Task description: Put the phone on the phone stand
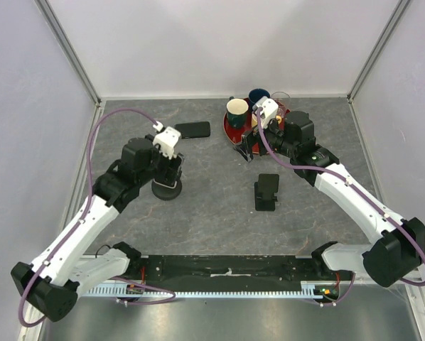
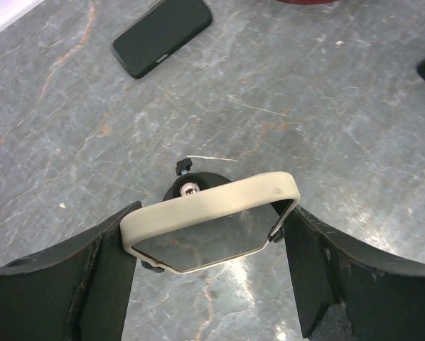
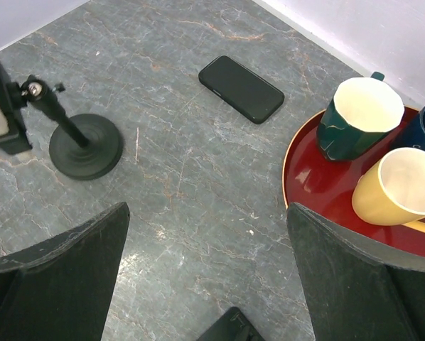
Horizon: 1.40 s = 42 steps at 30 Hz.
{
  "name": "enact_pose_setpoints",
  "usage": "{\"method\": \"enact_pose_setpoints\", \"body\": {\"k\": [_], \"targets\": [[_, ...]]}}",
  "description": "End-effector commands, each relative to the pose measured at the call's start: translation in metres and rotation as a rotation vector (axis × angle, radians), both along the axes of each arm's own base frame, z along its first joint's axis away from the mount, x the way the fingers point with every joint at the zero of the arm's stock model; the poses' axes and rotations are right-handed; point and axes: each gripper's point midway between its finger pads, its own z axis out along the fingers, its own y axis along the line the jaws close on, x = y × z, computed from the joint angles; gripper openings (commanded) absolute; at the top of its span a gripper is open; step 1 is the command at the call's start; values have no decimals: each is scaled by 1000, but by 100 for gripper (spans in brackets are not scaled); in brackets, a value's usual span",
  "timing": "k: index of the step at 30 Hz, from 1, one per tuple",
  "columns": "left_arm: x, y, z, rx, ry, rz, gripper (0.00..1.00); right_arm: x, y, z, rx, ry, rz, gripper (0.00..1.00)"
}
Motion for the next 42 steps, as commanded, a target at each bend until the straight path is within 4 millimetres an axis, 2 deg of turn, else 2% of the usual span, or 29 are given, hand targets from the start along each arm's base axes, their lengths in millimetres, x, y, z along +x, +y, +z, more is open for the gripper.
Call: {"method": "enact_pose_setpoints", "body": {"k": [1, 2, 3, 4, 6, 8, 9, 10, 11, 12, 16, 19, 21, 24, 28, 31, 34, 37, 41, 42], "targets": [[52, 9, 83, -42, -282, -21, 2, 1, 0, 18, 27, -61, 6, 98], [57, 8, 86, -50, -287, -30, 2, 0, -1, 19, 27, -65, 5, 98], [67, 15, 99, -69, -328, -12, 2, -1, -2, 19, 27, -67, 4, 98], [78, 15, 95, -69, -320, -12, 2, -1, -2, 20, 26, -68, 5, 98], [97, 26, 103, -89, -360, 1, 2, -2, -2, 21, 27, -71, 5, 98], [114, 30, 96, -76, -372, -34, 2, -2, -2, 20, 27, -70, 9, 98], [121, 38, 87, -81, -375, -48, 2, -3, -2, 22, 28, -75, 13, 98], [128, 43, 95, -88, -423, -63, 2, -4, -1, 21, 27, -73, 19, 98], [140, 49, 91, -103, -427, -68, 2, -4, -1, 22, 29, -78, 21, 98], [145, 59, 97, -128, -437, -92, 2, -5, -1, 21, 27, -76, 23, 98], [160, 59, 84, -161, -415, -212, 2, -4, -1, 19, 20, -81, 23, 98], [163, 48, 63, -157, -384, -336, 2, -2, -2, 16, 15, -76, 19, 98], [169, 54, 52, -161, -378, -345, 2, -1, 0, 13, 12, -69, 22, 98], [173, 60, 56, -191, -403, -376, 2, 0, -1, 12, 10, -69, 20, 98], [183, 63, 41, -132, -396, -417, 2, 0, -2, 13, 7, -74, 18, 98], [186, 71, 41, -134, -387, -428, 2, 0, -3, 11, 3, -72, 17, 98], [183, 75, 48, -160, -417, -428, 2, 2, -2, 9, -2, -70, 18, 98], [177, 76, 38, -148, -396, -421, 2, 4, 0, 6, -3, -60, 20, 98], [170, 89, 19, -113, -402, -331, 2, 6, 2, 3, -1, -48, 23, 98], [169, 90, 19, -123, -404, -312, 6, 6, 2, 3, 0, -46, 24, 98]]}}
